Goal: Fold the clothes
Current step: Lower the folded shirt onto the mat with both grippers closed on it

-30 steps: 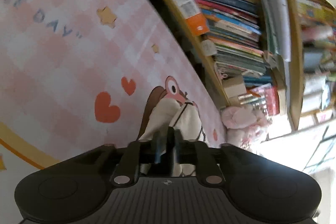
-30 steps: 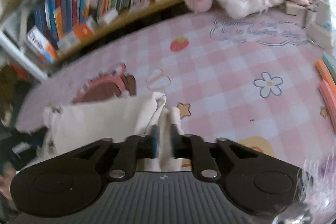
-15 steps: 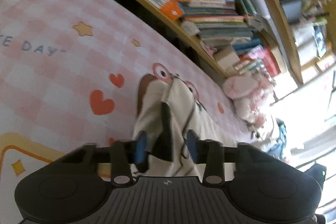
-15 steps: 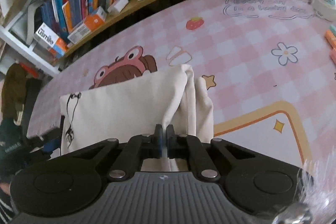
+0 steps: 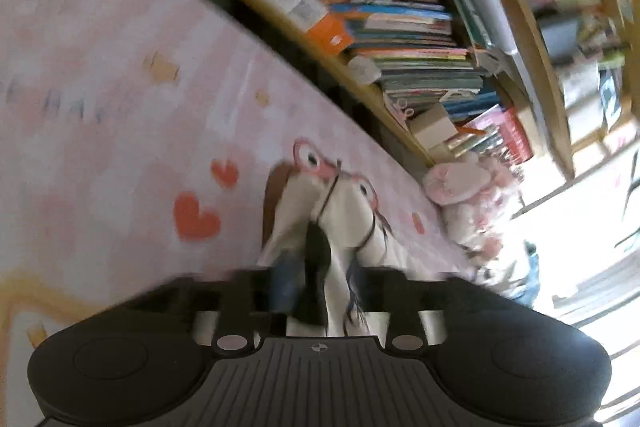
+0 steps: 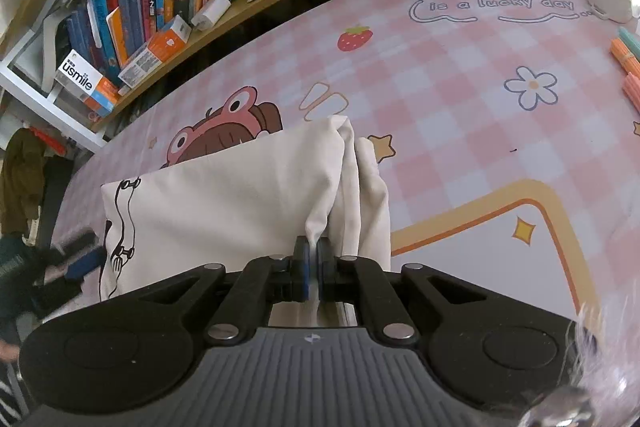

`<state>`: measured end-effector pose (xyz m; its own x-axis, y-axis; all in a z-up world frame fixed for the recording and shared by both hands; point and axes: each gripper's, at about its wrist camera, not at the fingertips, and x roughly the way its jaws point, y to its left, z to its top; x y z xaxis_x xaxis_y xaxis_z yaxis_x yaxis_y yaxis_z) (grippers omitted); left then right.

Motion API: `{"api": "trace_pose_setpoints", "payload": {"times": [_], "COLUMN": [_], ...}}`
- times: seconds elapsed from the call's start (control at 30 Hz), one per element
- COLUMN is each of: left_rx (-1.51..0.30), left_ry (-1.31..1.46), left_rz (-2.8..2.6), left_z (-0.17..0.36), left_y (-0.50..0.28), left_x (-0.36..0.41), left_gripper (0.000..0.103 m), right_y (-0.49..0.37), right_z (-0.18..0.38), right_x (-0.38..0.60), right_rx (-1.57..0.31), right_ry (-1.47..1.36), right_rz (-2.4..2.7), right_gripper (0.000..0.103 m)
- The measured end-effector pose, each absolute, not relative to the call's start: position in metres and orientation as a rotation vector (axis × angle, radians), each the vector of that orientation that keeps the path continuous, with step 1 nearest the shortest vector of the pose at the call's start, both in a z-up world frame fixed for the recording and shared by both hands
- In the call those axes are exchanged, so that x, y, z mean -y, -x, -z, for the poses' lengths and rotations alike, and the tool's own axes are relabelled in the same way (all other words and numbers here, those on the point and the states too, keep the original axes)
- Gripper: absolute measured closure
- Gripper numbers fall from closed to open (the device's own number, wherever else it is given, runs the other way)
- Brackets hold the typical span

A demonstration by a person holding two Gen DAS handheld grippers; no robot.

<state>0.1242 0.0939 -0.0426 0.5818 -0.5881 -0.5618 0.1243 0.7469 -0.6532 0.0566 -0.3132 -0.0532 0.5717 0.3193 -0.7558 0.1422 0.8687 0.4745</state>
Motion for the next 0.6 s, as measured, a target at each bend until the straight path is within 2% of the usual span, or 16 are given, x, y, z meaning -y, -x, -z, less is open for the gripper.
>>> {"api": "trace_pose_setpoints", "payload": {"times": [0.13,0.17,0.2,0.23,0.47,0.6], "left_rx": [-0.856,-0.871,-0.892,-0.922,-1.021,-0.98], "left_ry": [0.536,0.526,0.509,0.512,0.772,0.807], "left_rz": [0.462,0.469,0.47,0.458,0.377,0.367], "left_z": [0.036,0.037,0.039,0.044,0.071,0.063], "left_y": [-0.15,-0.155,-0.16,-0.165,-0.18,-0.177], "left_x": [-0.074,-0.069,-0.063,-0.06,-0.071,-0.084], "left_gripper": [0.034,0.051,0.089,0.097,0.096,0.092], "right_y": [-0.057,-0.058,-0.058,-0.058,-0.057,-0.056], "right_z": [0.053,0.053,0.053,0.053,0.056,0.055], "right_x": [0.311,0.31,0.31,0.31,0.314,0.316], "right_rx": [-0.971,-0.972,-0.973,-0.974,-0.969,-0.962], "right_ry": [-0.51,-0.506,-0.503,-0.501,-0.523,-0.537], "right_rz": [-0.11,-0.111,-0.111,-0.113,-0.119,-0.124], "right_gripper": [0.099,0.099,0.099,0.099,0.099,0.099]}}
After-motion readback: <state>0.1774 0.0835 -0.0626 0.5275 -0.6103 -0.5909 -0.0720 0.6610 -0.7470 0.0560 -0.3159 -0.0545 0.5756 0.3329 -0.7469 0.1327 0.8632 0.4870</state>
